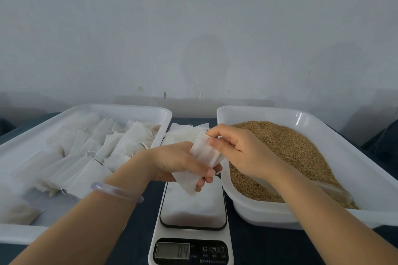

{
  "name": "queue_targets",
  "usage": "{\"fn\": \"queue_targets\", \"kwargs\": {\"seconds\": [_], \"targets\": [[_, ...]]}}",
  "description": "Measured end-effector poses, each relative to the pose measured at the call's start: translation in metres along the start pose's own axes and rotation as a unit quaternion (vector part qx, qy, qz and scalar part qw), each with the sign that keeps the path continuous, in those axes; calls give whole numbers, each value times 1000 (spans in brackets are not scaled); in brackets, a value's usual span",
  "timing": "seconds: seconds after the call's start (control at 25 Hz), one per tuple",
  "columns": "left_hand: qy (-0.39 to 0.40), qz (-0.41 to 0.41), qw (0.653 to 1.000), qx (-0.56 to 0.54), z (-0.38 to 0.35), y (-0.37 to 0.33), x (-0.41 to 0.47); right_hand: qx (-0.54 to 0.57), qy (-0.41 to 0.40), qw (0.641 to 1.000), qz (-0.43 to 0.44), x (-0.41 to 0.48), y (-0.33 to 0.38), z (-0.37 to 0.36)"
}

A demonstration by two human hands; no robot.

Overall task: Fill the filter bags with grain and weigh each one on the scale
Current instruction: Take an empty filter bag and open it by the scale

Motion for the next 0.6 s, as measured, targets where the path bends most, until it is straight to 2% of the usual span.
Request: {"fn": "queue_targets", "kwargs": {"seconds": [0.08, 0.2, 0.28, 0.36, 0.4, 0.44, 0.6], "targets": [[-5, 4, 1000, 14, -1, 1, -1, -5, 14, 999, -31, -3, -12, 15], [-44, -3, 999, -6, 3, 1, 0, -152, 63, 977, -132, -10, -62, 62], [-57, -11, 998, -14, 3, -2, 0, -277, 159, 921, -221, -31, -109, 95], [-58, -19, 998, 2, 3, -3, 0, -324, 257, 857, -309, -64, -146, 113], [-62, -23, 998, 9, 4, -4, 0, -329, 280, 839, -330, -77, -156, 117], [-69, -26, 997, 13, 5, -3, 1, -326, 281, 838, -336, -84, -161, 118], [-98, -32, 995, 6, 7, -4, 2, -316, 225, 874, -294, -84, -161, 116]]}}
Point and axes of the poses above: each hand's wrist, its own x-axis towards the middle knuckle, its own z-axis out of the back of the hand, y = z × x, the point moved 6 cm from there along x, towards the middle knuckle, and after that the axes turned 9 degrees about -y, right-handed, at the moved point
